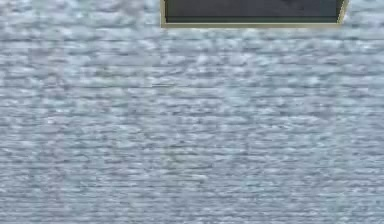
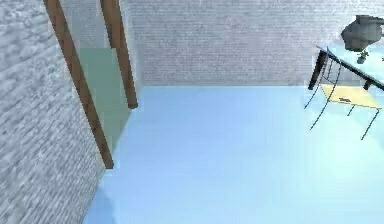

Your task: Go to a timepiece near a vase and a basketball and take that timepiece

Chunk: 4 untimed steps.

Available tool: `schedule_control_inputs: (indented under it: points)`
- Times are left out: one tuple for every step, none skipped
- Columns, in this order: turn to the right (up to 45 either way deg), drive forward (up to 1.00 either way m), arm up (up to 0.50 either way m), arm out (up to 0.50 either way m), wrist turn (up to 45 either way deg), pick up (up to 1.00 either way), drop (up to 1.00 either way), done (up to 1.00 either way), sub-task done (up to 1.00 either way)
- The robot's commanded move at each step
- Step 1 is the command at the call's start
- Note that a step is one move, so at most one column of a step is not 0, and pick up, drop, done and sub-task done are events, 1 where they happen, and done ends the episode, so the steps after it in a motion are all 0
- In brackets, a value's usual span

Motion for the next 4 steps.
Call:
schedule_control_inputs:
  points:
    - [-45.0,0.0,0.0,0.0,0.0,0.0,0.0,0.0,0.0]
    - [-45.0,0.0,0.0,0.0,0.0,0.0,0.0,0.0,0.0]
    - [-45.0,0.0,0.0,0.0,0.0,0.0,0.0,0.0,0.0]
    - [-39.0,0.0,0.0,0.0,0.0,0.0,0.0,0.0,0.0]
